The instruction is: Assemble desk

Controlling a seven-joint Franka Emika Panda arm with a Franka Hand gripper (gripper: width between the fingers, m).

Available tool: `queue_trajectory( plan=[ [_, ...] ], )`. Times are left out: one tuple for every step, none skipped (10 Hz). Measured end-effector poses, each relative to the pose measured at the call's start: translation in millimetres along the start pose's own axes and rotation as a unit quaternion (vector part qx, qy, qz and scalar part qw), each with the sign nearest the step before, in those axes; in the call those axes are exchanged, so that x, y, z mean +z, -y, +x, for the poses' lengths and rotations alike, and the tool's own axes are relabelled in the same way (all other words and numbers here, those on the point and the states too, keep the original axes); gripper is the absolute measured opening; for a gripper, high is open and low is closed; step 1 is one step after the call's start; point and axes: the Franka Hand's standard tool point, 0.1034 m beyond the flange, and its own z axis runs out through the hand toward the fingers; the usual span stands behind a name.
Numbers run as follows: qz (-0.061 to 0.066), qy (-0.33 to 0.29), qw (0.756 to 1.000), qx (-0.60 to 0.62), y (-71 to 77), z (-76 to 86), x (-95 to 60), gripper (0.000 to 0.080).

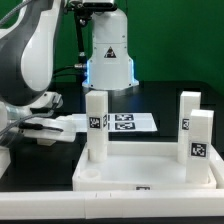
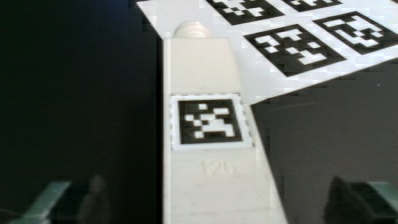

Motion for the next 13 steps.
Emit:
queue_trajectory(
  plan=[
    [0.0,0.0,1.0,0.0,0.0,0.1,0.2,0.039],
    [0.0,0.0,1.0,0.0,0.0,0.2,0.4,0.039],
    [0.0,0.0,1.0,0.0,0.5,0.1,-0.6,0.0284],
    [-0.003,-0.009,1.0,-0.006,6.9,-4.6,-11.5,0.0284],
    [-0.002,-0.009,1.0,-0.015,12.8,-15.3,-22.0,0.0284],
    [-0.007,-0.046,0.998,-0.043,19.0,-19.3,-43.6,0.0284],
    [-0.018,-0.127,0.989,-0.077,24.8,-19.7,-60.8,0.0284],
    [-0.018,-0.162,0.984,-0.07,21.2,-24.4,-39.4,0.0284],
    [-0.018,-0.176,0.982,-0.068,18.2,-26.1,-31.4,0.0284],
    [-0.022,-0.201,0.976,-0.076,18.7,-24.4,-43.1,0.0284],
    [-0.029,-0.236,0.966,-0.103,18.0,-29.8,-64.2,0.0284],
    [-0.033,-0.265,0.956,-0.124,25.3,-45.8,-92.0,0.0284],
    [-0.044,-0.299,0.941,-0.155,40.6,-60.4,-125.1,0.0284]
  ],
)
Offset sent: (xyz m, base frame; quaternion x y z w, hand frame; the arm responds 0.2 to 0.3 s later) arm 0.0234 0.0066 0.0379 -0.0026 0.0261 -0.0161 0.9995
